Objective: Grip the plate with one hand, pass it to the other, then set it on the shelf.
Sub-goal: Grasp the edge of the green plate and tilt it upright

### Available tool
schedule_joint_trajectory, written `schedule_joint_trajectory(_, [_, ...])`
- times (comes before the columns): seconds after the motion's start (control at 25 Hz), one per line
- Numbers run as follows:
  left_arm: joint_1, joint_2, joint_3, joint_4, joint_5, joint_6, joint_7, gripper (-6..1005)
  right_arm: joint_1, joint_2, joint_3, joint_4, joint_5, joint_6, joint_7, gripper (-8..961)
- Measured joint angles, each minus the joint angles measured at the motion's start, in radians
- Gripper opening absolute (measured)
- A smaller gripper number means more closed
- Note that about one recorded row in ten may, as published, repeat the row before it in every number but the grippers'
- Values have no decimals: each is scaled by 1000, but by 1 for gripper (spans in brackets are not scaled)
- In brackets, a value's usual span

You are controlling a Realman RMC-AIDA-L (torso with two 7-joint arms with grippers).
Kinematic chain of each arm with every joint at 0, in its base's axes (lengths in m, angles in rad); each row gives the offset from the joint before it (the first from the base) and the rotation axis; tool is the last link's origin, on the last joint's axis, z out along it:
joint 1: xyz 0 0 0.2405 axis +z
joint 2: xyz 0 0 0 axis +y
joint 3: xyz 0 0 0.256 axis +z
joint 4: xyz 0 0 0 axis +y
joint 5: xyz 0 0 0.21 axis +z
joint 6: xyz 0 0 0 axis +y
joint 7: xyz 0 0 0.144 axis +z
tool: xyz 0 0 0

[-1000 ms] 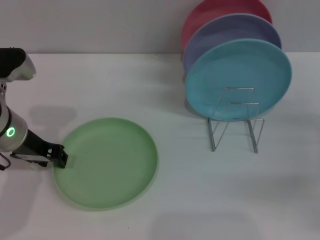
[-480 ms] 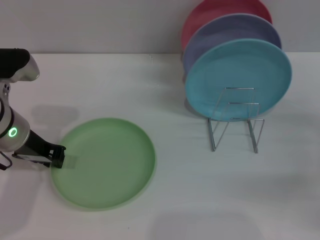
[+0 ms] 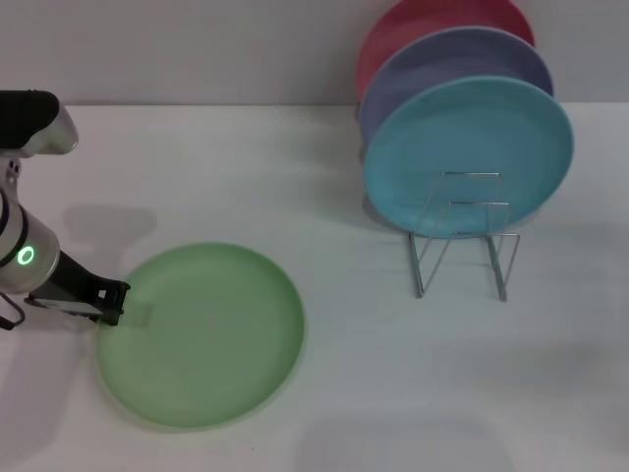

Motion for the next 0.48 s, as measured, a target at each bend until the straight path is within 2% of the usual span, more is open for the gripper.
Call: schedule_joint_trajectory(0.48, [3,-1,-5,0,-8,11,44,69,0,0,0,0,0,0,0,751])
